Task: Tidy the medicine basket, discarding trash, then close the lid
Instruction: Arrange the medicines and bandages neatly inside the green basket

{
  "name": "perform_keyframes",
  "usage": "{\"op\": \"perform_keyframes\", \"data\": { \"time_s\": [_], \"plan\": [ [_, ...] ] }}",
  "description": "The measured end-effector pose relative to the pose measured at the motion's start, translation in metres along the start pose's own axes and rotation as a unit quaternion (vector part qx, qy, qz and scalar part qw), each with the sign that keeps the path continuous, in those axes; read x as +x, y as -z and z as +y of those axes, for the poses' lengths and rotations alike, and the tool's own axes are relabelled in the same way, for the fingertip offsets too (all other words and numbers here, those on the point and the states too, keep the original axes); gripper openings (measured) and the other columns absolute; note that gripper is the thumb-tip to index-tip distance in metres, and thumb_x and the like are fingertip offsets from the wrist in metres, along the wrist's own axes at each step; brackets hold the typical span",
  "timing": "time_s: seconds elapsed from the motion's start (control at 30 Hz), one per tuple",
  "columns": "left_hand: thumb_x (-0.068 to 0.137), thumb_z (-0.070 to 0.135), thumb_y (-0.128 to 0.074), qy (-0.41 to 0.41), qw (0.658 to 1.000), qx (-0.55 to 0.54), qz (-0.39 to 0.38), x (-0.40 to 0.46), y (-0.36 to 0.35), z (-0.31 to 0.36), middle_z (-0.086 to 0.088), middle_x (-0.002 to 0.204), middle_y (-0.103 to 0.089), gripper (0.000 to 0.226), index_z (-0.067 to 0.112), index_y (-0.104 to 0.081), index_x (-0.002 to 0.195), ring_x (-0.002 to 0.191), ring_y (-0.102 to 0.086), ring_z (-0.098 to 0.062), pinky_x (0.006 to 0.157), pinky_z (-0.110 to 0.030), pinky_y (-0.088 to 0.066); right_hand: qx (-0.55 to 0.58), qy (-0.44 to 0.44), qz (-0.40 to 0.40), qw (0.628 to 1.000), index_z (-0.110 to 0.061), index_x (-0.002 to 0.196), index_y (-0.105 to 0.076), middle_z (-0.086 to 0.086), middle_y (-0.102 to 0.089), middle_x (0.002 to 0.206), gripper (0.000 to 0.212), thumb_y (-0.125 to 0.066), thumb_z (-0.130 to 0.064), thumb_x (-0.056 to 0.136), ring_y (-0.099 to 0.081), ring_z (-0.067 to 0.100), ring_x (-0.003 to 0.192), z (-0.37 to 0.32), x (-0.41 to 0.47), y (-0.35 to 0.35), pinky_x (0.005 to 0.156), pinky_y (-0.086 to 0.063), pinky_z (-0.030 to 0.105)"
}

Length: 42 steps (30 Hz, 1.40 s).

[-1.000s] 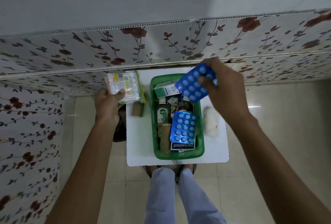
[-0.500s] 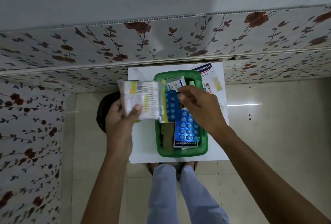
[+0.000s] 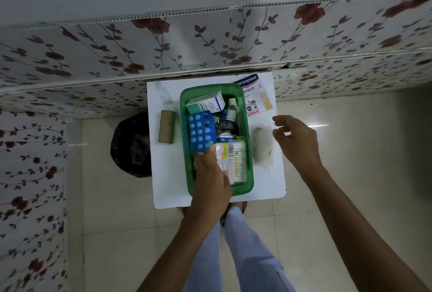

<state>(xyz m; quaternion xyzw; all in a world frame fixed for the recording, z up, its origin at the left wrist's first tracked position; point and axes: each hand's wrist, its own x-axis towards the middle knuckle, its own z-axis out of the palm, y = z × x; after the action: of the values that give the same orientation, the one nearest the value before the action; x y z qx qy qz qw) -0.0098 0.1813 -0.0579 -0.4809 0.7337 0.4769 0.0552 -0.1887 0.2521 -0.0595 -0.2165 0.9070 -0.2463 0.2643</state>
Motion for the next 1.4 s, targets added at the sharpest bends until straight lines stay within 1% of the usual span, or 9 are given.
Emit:
{"op": "perform_keyframes", "data": {
  "time_s": [0.13,0.23,0.37,0.6,0.83,0.93,1.07,1.17,1.4],
  "plan": [
    [0.092,0.026,-0.043,-0.049,0.972,0.211,0.096,0.002,0.015,0.011,-0.016,0.124,-0.044,0.04,0.004,-0.044,0.126,0.106,-0.055,-0.03,0.079,-0.036,-0.049,-0.121,0.034,-0.081,0.989,-0.011,0.13,-0.046,0.016,-0.054,0.13,0.053,-0.065,-0.02,0.082,-0.052,0.034,0.116,0.016,0.008,-0.025,0.094,-0.043,0.04],
    [0.09,0.018,-0.04,-0.095,0.968,0.146,0.182,0.014,0.034,0.012,-0.021,0.115,-0.05,0.036,0.002,-0.055,0.118,0.099,-0.056,-0.032,0.074,-0.032,-0.045,-0.166,0.014,-0.091,0.982,-0.011,0.132,-0.037,0.021,-0.046,0.129,0.064,-0.068,-0.026,0.079,-0.049,0.04,0.112,0.015,0.007,-0.043,0.089,-0.046,0.043],
    [0.087,0.001,-0.042,-0.028,0.965,0.06,0.252,0.055,0.063,-0.011,-0.025,0.124,-0.044,0.038,0.002,-0.05,0.124,0.114,-0.048,-0.035,0.095,-0.024,-0.034,-0.117,-0.014,-0.071,0.991,-0.008,0.123,-0.047,0.02,-0.044,0.123,0.047,-0.065,-0.013,0.079,-0.055,0.04,0.1,0.01,0.007,-0.045,0.083,-0.047,0.037],
    [0.083,0.02,-0.057,0.111,0.979,0.087,0.148,0.121,0.077,-0.056,-0.029,0.128,-0.051,0.056,0.0,-0.039,0.132,0.117,-0.049,-0.045,0.099,-0.052,-0.043,0.047,0.057,0.091,0.993,-0.011,0.112,-0.055,0.008,-0.049,0.116,0.029,-0.061,-0.01,0.084,-0.045,0.014,0.092,-0.045,-0.012,0.016,0.077,-0.036,0.02],
    [0.075,0.011,-0.061,0.141,0.98,0.042,0.132,0.114,0.078,-0.051,-0.026,0.108,-0.062,0.034,-0.004,-0.058,0.106,0.099,-0.059,-0.04,0.083,-0.045,-0.051,0.083,0.158,-0.141,0.974,-0.013,0.105,-0.059,0.005,-0.062,0.109,0.024,-0.063,-0.007,0.082,-0.056,0.016,0.091,-0.081,-0.026,-0.005,0.074,-0.045,0.021],
    [0.073,0.027,-0.067,0.146,0.973,-0.049,0.175,0.097,0.087,-0.054,-0.013,0.107,-0.066,0.042,0.006,-0.06,0.109,0.094,-0.061,-0.028,0.08,-0.038,-0.052,0.037,0.239,-0.151,0.959,-0.008,0.1,-0.062,0.012,-0.064,0.104,0.024,-0.066,-0.004,0.077,-0.061,0.026,0.089,-0.089,-0.03,-0.03,0.078,-0.048,0.029],
    [0.079,0.022,-0.067,0.122,0.954,-0.149,0.229,0.068,0.101,-0.043,-0.003,0.103,-0.063,0.036,0.011,-0.058,0.112,0.09,-0.059,-0.018,0.069,-0.027,-0.047,-0.125,0.323,-0.088,0.934,-0.011,0.079,-0.063,0.007,-0.068,0.077,0.024,-0.077,-0.01,0.06,-0.061,0.029,0.077,-0.094,-0.03,-0.07,0.065,-0.047,0.035],
    [0.077,0.023,-0.071,0.108,0.944,-0.197,0.241,0.052,0.11,-0.027,-0.002,0.105,-0.063,0.038,0.013,-0.058,0.112,0.089,-0.061,-0.014,0.079,-0.031,-0.051,-0.243,0.334,-0.048,0.909,-0.016,0.072,-0.064,0.001,-0.065,0.075,0.022,-0.078,-0.022,0.055,-0.058,0.027,0.082,-0.089,-0.035,-0.091,0.066,-0.042,0.034],
    [0.072,0.029,-0.075,0.027,0.97,-0.156,0.186,0.038,0.1,0.011,0.007,0.095,-0.061,0.049,0.018,-0.054,0.114,0.079,-0.059,-0.005,0.066,-0.023,-0.052,-0.058,0.299,-0.033,0.952,-0.018,0.087,-0.073,0.007,-0.066,0.089,0.017,-0.065,-0.017,0.071,-0.056,0.033,0.088,-0.077,-0.03,-0.061,0.071,-0.043,0.035]
  ]
}}
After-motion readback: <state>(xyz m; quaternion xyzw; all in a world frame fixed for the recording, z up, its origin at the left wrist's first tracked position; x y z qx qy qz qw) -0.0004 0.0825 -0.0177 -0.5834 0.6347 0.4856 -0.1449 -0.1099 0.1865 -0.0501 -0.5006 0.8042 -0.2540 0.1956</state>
